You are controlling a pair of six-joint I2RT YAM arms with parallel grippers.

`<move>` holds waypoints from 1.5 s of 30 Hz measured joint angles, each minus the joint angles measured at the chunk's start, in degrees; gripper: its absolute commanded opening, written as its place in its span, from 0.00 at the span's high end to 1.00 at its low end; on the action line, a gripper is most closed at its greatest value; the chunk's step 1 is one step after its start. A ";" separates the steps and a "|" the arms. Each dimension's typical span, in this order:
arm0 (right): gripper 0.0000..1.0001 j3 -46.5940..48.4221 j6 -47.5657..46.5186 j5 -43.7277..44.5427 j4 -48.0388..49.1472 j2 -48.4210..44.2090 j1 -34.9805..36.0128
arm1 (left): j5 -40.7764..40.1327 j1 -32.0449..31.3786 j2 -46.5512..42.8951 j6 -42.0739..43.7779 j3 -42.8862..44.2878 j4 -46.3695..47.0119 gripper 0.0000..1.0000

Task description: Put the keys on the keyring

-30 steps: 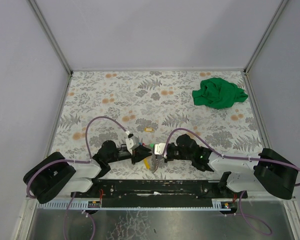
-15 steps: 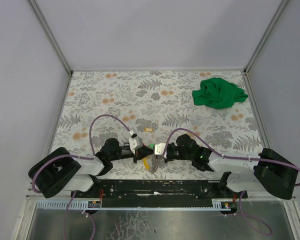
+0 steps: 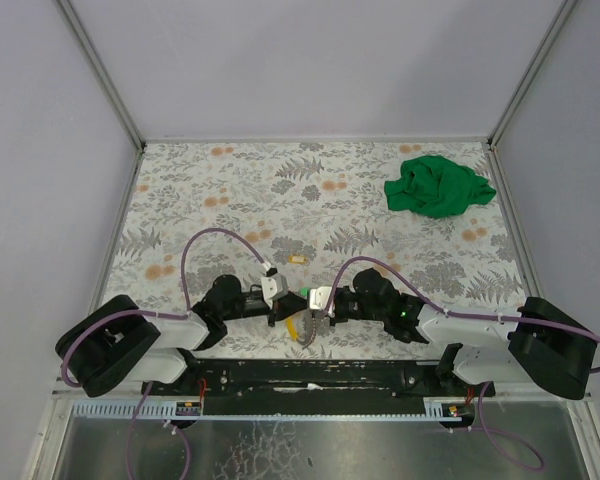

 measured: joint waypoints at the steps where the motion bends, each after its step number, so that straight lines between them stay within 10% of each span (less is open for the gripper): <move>1: 1.00 -0.02 0.00 0.02 0.00 0.00 0.00 | -0.13 0.00 0.00 0.02 0.13 -0.33 0.91; 8: 0.97 -0.31 0.37 0.92 0.04 -0.35 -0.02 | -1.57 -0.61 -1.01 0.39 0.87 -3.13 1.00; 18: 0.59 -1.40 0.81 5.62 -0.35 -4.87 0.07 | -6.23 -1.16 -7.74 0.50 3.80 -14.01 1.00; 45: 0.66 1.64 -1.20 2.71 -4.26 -0.70 -0.22 | -12.76 -6.67 -10.60 5.20 11.17 -35.32 1.00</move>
